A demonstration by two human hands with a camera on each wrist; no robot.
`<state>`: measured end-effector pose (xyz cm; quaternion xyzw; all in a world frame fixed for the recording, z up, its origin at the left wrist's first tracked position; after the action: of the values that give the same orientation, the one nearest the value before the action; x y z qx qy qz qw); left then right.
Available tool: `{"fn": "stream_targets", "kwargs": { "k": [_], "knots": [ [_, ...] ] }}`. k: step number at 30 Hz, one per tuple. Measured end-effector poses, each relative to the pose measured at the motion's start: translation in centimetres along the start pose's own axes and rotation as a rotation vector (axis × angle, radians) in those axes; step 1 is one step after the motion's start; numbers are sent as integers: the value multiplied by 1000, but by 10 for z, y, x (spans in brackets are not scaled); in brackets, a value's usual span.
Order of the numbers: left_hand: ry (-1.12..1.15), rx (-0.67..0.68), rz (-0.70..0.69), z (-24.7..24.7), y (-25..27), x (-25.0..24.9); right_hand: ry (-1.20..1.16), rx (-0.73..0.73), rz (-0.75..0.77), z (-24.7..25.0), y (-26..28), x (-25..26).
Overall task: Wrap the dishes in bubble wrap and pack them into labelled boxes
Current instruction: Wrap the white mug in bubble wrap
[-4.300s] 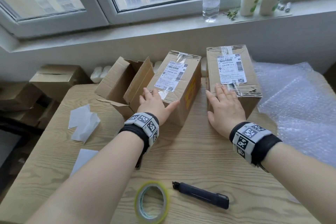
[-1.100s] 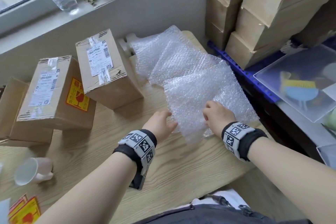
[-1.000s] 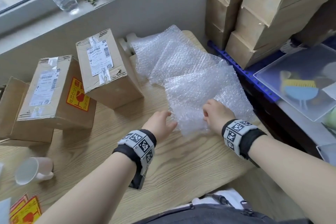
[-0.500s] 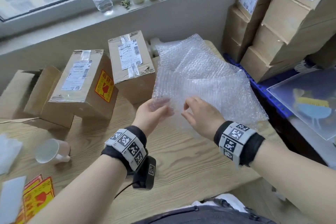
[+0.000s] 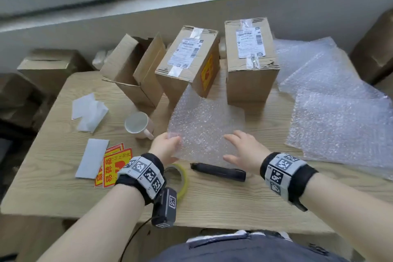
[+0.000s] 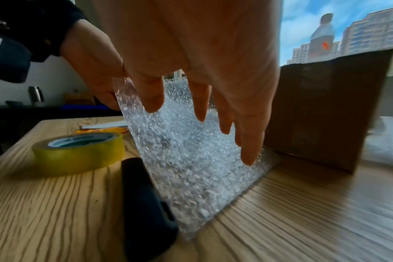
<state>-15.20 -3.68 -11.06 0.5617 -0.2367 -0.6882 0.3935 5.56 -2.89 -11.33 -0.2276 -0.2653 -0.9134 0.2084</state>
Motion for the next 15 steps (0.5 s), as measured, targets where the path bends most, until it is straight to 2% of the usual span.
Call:
{"fn": "stream_targets", "kwargs": {
  "k": [1, 5, 7, 11, 15],
  "knots": [
    [-44, -31, 7, 11, -4, 6, 23, 33, 3, -8, -5, 8],
    [-472, -192, -100, 48, -22, 9, 91, 156, 3, -36, -24, 29],
    [-545, -222, -150, 62, -25, 7, 97, 184, -10, -44, -32, 37],
    [-581, -182, -218, 78, -35, 6, 98, 139, -37, -35, -55, 60],
    [-629, -112, -239, 80, -43, 12, 114, 60, 42, -9, -92, 104]
  ]
}}
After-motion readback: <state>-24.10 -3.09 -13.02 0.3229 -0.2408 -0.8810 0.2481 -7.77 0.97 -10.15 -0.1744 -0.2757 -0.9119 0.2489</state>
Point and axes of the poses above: each hand's wrist, its own y-axis away from the middle knuckle, its own z-axis out of the back of the hand, x = y × z, the point moved 9 cm from there along -y, towards the middle knuckle, and after that the axes turned 10 degrees about z, right-handed, at the moved point
